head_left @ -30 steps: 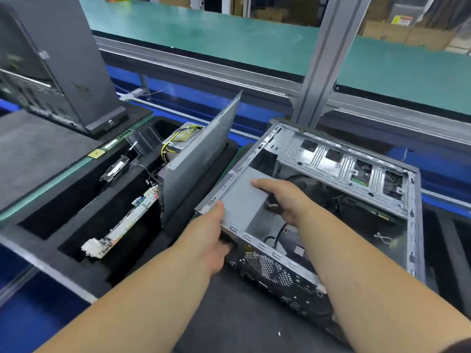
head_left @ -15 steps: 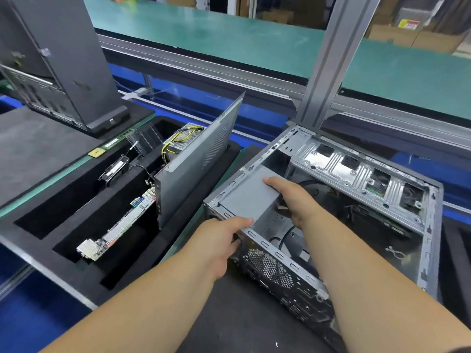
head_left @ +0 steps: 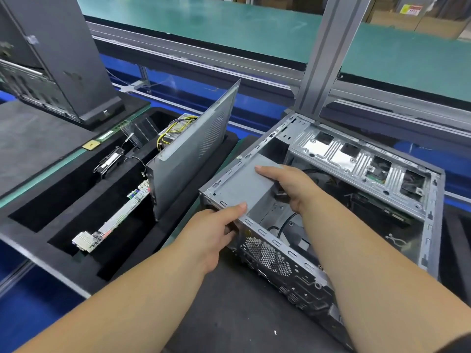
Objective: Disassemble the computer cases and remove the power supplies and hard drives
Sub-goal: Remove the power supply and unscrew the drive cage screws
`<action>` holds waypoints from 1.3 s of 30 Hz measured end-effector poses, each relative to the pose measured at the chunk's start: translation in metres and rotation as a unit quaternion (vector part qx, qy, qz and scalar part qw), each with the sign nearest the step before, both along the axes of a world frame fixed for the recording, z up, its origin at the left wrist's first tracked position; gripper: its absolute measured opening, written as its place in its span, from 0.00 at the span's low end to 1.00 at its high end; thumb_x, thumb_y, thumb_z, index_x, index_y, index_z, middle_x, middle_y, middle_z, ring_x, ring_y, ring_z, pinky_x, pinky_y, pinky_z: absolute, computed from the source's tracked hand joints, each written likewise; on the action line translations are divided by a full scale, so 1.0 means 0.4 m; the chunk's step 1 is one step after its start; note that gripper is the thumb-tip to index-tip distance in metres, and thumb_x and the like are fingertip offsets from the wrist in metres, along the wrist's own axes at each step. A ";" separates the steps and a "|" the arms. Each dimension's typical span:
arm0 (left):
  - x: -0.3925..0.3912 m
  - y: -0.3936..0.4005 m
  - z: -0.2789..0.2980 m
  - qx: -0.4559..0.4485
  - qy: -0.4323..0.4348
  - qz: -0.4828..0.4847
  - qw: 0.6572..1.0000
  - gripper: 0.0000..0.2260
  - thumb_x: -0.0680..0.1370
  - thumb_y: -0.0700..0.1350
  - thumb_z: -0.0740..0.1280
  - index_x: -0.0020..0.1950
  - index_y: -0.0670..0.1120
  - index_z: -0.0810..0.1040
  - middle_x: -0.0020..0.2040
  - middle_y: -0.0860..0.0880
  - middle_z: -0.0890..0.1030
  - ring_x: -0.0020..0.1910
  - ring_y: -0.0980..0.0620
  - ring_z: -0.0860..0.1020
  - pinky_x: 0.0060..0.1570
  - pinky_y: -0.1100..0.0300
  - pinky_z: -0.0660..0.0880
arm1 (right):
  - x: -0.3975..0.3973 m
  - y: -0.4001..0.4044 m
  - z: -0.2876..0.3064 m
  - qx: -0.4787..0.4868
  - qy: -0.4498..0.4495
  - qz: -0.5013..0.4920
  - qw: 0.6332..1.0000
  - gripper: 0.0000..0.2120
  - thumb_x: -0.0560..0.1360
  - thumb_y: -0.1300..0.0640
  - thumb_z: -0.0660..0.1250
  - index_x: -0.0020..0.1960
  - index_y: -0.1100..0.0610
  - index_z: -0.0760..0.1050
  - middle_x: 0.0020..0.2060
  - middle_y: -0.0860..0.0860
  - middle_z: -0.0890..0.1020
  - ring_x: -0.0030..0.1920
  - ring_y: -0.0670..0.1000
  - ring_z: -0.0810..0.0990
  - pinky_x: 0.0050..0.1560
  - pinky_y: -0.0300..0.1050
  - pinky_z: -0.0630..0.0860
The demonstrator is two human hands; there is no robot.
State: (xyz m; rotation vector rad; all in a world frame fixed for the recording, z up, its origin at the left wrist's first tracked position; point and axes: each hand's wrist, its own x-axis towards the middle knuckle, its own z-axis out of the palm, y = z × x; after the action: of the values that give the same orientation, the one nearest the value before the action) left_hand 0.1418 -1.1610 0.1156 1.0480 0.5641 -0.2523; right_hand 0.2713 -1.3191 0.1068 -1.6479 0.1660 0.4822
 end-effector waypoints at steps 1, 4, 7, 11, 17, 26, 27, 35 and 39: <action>0.003 -0.004 -0.001 -0.008 0.004 0.014 1.000 0.13 0.75 0.38 0.72 0.59 0.40 0.79 0.51 0.46 0.86 0.56 0.47 0.82 0.67 0.51 0.72 | -0.001 0.000 -0.004 0.005 -0.004 -0.005 1.000 0.14 0.68 0.46 0.78 0.50 0.52 0.81 0.33 0.43 0.85 0.30 0.40 0.82 0.30 0.37 0.76; 0.005 -0.012 0.005 -0.030 0.018 0.039 0.999 0.12 0.74 0.35 0.72 0.57 0.38 0.80 0.49 0.45 0.86 0.52 0.47 0.83 0.64 0.53 0.75 | -0.009 0.005 -0.021 0.049 -0.010 -0.033 0.998 0.12 0.69 0.49 0.77 0.47 0.53 0.81 0.34 0.46 0.86 0.32 0.43 0.84 0.28 0.34 0.75; 0.003 -0.014 0.006 -0.039 0.024 0.046 0.998 0.11 0.73 0.34 0.72 0.55 0.39 0.81 0.46 0.44 0.85 0.48 0.47 0.81 0.63 0.53 0.75 | -0.017 0.013 -0.026 0.071 0.017 -0.047 0.996 0.13 0.69 0.47 0.77 0.48 0.53 0.80 0.35 0.46 0.86 0.34 0.44 0.84 0.32 0.36 0.77; 0.001 -0.020 -0.002 -0.045 0.015 0.064 0.997 0.12 0.73 0.34 0.72 0.57 0.38 0.80 0.49 0.43 0.84 0.51 0.46 0.81 0.65 0.52 0.74 | -0.015 0.009 -0.025 0.081 0.040 -0.059 0.994 0.16 0.67 0.47 0.78 0.49 0.52 0.79 0.34 0.44 0.86 0.40 0.46 0.84 0.39 0.40 0.77; -0.011 -0.017 -0.013 -0.010 -0.003 0.037 0.999 0.15 0.73 0.40 0.74 0.58 0.41 0.80 0.49 0.47 0.86 0.50 0.52 0.84 0.65 0.55 0.74 | -0.020 0.008 -0.024 0.075 0.041 -0.060 0.995 0.19 0.66 0.47 0.79 0.52 0.53 0.80 0.42 0.48 0.87 0.47 0.49 0.83 0.44 0.43 0.77; -0.169 0.137 -0.192 0.373 -0.017 0.014 0.928 0.25 0.66 0.57 0.79 0.59 0.55 0.74 0.60 0.55 0.77 0.55 0.61 0.77 0.52 0.64 0.72 | -0.041 0.011 -0.041 0.031 0.052 -0.016 0.998 0.25 0.65 0.49 0.80 0.58 0.57 0.80 0.50 0.52 0.86 0.55 0.53 0.83 0.59 0.49 0.79; -0.169 0.152 -0.214 0.431 -0.038 -0.008 0.902 0.30 0.65 0.56 0.80 0.61 0.57 0.71 0.62 0.56 0.73 0.57 0.62 0.75 0.54 0.64 0.71 | -0.049 0.014 -0.042 0.029 0.054 -0.004 0.998 0.24 0.66 0.50 0.79 0.58 0.58 0.80 0.49 0.52 0.86 0.55 0.54 0.83 0.61 0.49 0.78; -0.113 0.162 -0.307 0.469 -0.231 -0.123 0.844 0.25 0.61 0.51 0.82 0.54 0.63 0.77 0.50 0.66 0.81 0.51 0.69 0.79 0.49 0.72 0.75 | -0.088 0.038 -0.031 0.013 0.035 0.082 0.996 0.23 0.67 0.44 0.74 0.58 0.55 0.79 0.53 0.55 0.81 0.55 0.56 0.78 0.71 0.57 0.70; -0.112 0.167 -0.325 0.481 -0.227 -0.105 0.841 0.26 0.60 0.55 0.81 0.51 0.68 0.74 0.49 0.68 0.80 0.50 0.70 0.77 0.45 0.73 0.73 | -0.086 0.042 -0.032 0.018 0.047 0.078 0.996 0.33 0.76 0.30 0.57 0.63 0.55 0.77 0.61 0.56 0.81 0.64 0.59 0.77 0.70 0.62 0.69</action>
State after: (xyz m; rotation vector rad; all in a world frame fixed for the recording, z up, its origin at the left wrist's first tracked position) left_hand 0.0968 -1.0941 -0.0142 2.0865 0.1011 0.1282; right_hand 0.2369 -1.3022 0.0941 -1.6113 0.0977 0.6788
